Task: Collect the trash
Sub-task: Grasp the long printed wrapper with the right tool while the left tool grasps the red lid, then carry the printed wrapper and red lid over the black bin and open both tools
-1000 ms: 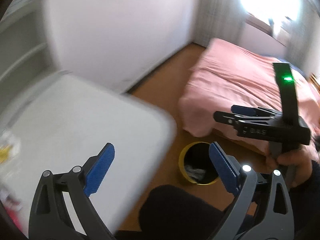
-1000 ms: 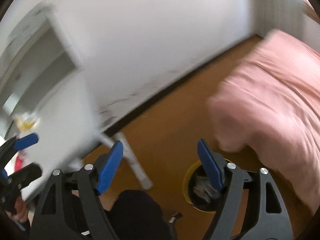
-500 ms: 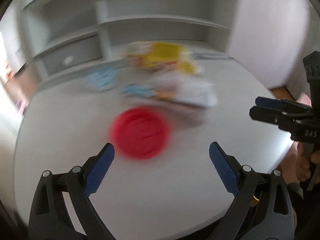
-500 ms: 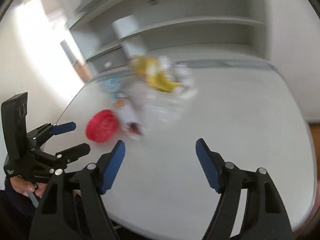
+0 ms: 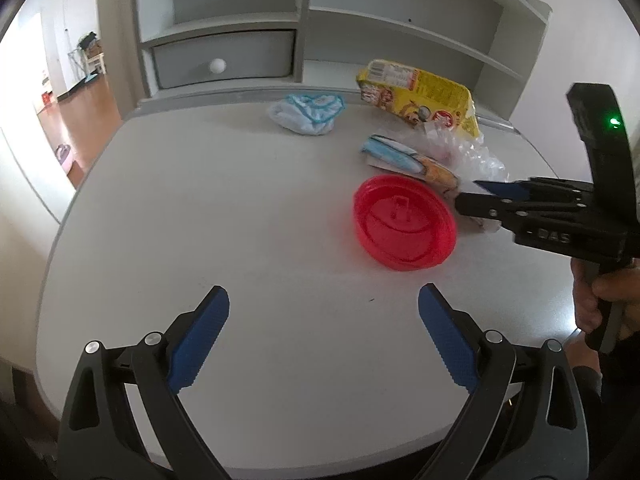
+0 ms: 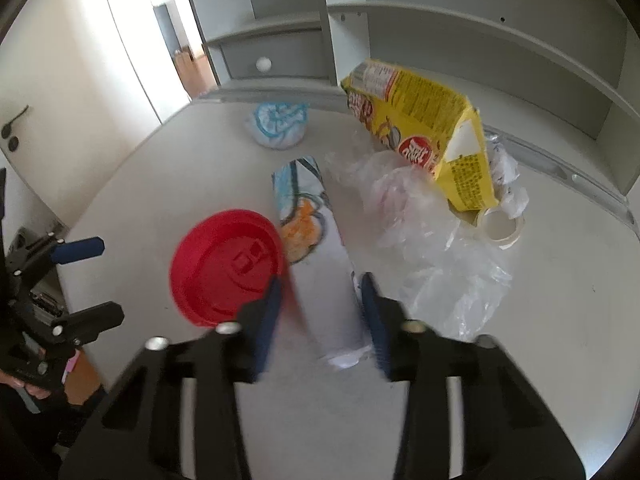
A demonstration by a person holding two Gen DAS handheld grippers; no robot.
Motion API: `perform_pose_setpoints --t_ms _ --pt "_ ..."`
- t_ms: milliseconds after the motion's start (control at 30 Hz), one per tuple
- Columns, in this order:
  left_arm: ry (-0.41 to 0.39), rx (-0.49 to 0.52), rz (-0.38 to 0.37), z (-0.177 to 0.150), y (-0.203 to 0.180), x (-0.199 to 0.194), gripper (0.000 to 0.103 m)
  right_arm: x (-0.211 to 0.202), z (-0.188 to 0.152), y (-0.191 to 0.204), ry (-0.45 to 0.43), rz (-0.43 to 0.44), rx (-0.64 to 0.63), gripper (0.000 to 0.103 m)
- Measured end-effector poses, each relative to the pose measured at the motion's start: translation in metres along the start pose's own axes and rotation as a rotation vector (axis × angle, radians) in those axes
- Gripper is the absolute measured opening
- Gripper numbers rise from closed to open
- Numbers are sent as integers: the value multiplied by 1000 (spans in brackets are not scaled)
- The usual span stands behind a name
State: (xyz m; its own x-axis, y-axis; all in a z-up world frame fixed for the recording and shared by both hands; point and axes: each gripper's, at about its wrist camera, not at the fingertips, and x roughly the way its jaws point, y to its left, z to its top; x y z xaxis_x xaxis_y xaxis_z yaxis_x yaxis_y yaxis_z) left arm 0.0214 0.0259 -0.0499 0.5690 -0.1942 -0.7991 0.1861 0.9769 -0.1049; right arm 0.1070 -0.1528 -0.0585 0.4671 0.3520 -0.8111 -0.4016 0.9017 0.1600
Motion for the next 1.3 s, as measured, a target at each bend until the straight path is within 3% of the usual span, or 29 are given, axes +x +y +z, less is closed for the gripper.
perform_pose_setpoints --t_ms 67,300,433,633,667,700,767,933,1067,1300 --pt "8 23 -16 5 -8 7 93 -4 1 1 -11 -1 1 16" --pt "47 104 -70 20 -44 41 93 -38 6 -3 -90 17 30 15" --pt "79 120 -33 26 -57 62 94 -56 -3 -5 -112 33 47 15" --pt "67 127 8 32 -64 69 93 -77 -20 -16 -135 25 81 15" --pt "64 123 11 33 -64 69 92 -78 -22 -19 -139 21 89 15" --pt "58 126 33 33 -65 68 80 -83 -26 -23 -146 16 102 15" --pt "49 153 86 34 -70 64 79 -96 -35 -32 -162 -1 134 15" --pt "1 170 17 44 -98 42 79 -138 -73 -69 -226 -77 255 15" --pt "-48 244 -78 50 -148 24 79 -179 -128 -115 -274 -186 413 15" --pt "-52 447 -312 35 -285 18 79 -232 -248 -192 -295 -379 707 15"
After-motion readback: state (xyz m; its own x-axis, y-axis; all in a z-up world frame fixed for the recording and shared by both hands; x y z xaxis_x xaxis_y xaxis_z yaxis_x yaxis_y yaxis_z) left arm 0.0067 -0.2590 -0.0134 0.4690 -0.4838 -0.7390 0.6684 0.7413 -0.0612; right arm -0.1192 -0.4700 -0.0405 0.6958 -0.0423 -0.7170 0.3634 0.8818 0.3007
